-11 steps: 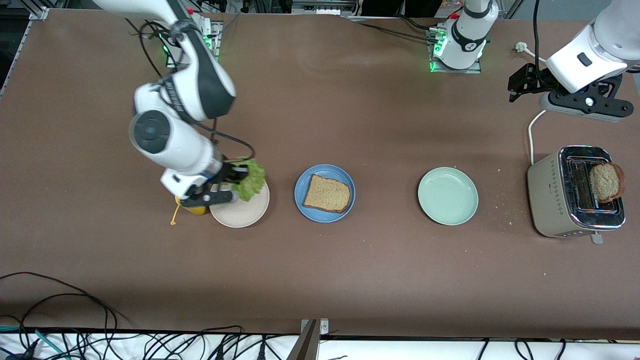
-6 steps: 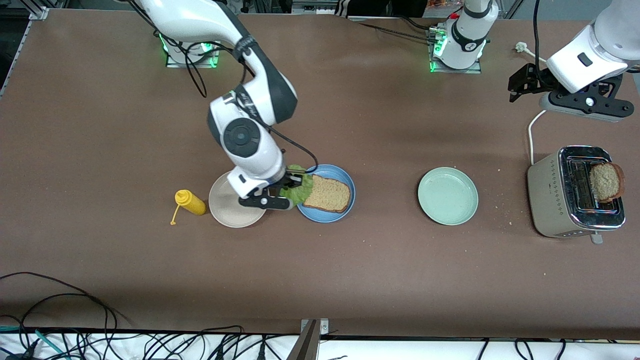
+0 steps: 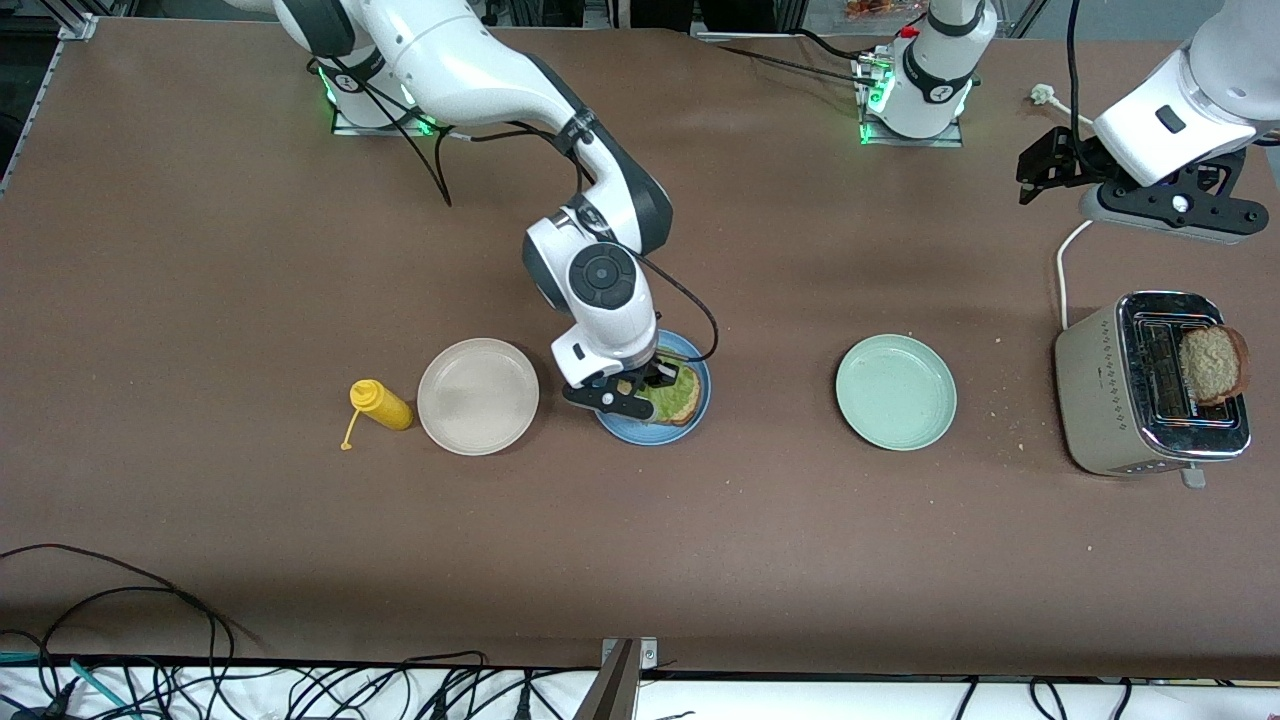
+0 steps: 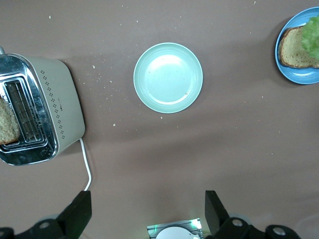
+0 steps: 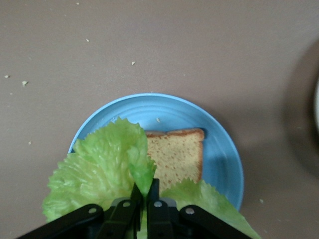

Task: Make sandwich in blue plate with both arms
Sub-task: 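Lower the lettuce onto the bread and open the right gripper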

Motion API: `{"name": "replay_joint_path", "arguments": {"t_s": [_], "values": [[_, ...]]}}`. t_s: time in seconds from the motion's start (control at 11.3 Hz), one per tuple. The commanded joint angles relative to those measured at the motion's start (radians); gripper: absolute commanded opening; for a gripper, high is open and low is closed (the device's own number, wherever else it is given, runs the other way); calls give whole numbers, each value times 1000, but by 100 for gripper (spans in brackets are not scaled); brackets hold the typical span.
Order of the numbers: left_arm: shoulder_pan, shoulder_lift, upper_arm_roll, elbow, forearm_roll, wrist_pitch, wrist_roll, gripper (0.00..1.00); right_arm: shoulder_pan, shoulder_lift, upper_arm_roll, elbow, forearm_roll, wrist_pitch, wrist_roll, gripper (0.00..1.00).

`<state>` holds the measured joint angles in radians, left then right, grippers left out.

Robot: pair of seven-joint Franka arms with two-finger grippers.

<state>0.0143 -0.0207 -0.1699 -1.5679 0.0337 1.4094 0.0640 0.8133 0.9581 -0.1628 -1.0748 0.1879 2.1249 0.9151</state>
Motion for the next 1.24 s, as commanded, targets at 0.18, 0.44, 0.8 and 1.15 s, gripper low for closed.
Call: {"name": "replay_joint_path", "arguments": {"t_s": [0.18, 0.44, 0.8, 1.15], "values": [[3, -8, 1, 2, -8, -10, 8, 100, 7, 64, -17, 56, -11, 43, 33, 28], [3, -8, 1, 2, -8, -10, 8, 100, 9, 60, -18, 53, -38, 43, 39, 100], [1, -8, 0, 2, -8, -10, 7, 100, 7, 28, -18, 52, -31, 37, 24, 100], [1, -7, 0, 2, -8, -9, 4, 100, -103, -195, 27, -168, -24, 20, -137, 100]]}}
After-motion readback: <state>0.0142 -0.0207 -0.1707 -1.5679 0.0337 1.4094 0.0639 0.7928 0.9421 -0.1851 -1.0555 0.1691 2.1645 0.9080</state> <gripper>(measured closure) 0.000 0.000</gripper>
